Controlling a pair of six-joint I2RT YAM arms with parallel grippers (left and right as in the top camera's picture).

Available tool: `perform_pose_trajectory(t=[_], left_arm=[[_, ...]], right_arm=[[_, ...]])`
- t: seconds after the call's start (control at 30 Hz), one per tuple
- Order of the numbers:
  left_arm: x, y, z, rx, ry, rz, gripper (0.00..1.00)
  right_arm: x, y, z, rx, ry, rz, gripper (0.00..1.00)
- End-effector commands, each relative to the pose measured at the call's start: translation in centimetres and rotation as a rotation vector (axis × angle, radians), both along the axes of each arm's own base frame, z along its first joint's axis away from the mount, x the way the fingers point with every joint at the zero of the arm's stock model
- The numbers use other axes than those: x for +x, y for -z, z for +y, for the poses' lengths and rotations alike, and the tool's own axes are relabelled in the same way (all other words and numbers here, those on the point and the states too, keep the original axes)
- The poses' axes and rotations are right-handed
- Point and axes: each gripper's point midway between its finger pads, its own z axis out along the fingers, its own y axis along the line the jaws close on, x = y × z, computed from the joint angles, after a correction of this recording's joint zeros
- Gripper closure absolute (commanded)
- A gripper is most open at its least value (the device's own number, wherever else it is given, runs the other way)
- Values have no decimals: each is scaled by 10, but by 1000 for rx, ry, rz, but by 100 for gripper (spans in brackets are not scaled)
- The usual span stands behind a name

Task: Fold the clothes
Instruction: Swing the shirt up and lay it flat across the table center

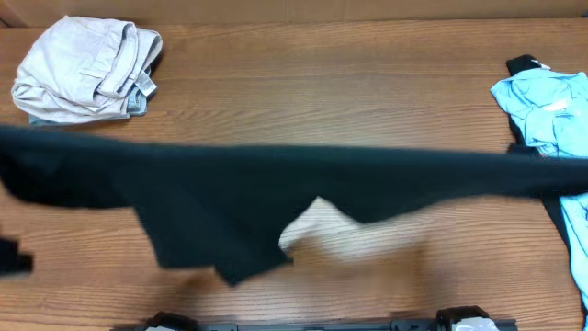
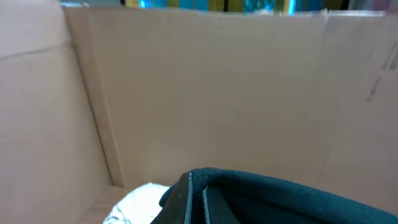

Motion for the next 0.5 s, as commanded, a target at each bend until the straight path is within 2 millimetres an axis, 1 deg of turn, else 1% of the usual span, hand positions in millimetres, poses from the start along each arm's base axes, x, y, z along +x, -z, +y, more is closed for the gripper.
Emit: perform_pose_trajectory(t=[0.0,0.1,0.17,0.2,0.27,0.37,0.47], left_arm=[[-2,2,17,42,-104,19,96],[11,8,14,54,-107,56,96],[27,13,9,66,-106,94,96],[37,17,7,79,-105,119,96],[62,28,0,104,-103,180,96],[107,53,-13,141,-96,296,96],[158,86,-28,181,-84,423,96]], right_arm=[[2,0,-8,-28,52,5,96],[14,10,-9,-41,63,58,96],[30,24,-10,-51,73,126,96],[41,33,-10,-59,82,172,96],[62,52,-10,-74,89,259,96],[99,82,-7,-94,88,393,96],[140,117,-4,-121,90,535,96]])
